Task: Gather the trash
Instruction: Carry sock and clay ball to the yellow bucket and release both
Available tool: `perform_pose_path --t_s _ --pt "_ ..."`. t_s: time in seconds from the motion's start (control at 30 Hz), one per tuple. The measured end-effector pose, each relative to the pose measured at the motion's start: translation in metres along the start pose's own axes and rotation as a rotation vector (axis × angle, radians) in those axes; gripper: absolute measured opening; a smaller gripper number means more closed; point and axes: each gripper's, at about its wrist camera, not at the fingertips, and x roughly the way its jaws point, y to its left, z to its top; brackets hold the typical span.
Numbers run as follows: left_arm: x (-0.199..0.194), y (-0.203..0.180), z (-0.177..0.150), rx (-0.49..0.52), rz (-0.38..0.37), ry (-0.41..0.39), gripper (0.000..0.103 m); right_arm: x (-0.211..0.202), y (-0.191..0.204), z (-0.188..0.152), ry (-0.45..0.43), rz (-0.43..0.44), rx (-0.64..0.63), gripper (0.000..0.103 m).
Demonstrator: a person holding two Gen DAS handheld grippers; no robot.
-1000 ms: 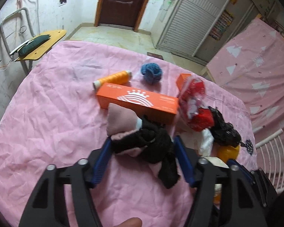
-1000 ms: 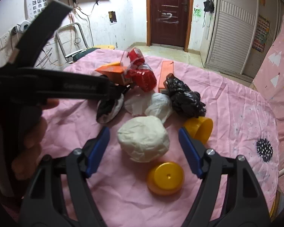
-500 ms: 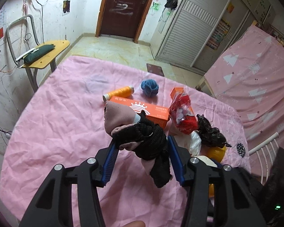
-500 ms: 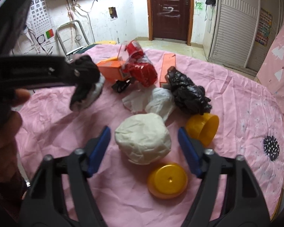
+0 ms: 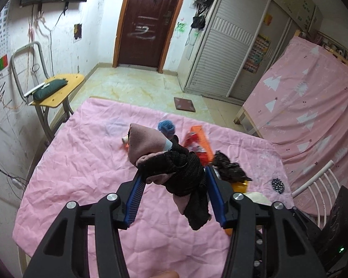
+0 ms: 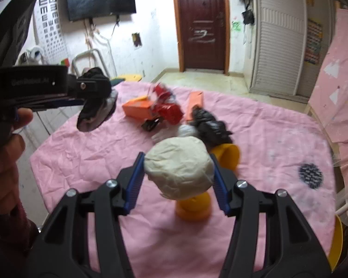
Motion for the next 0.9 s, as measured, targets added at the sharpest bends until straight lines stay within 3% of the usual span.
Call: perform_pose_path --t_s 0.53,0.9 --pt "-0.016 -0.094 -0.015 0.139 -0.045 -0.018 0.045 -0.092 -0.096 -0.023 -0.165 -0.14 0.159 0.052" --pt "-0.018 -0.188 -0.027 0.254 -0.191 0.02 0.045 -0.155 -0.18 -0.048 -0.274 -0.297 0.33 0.053"
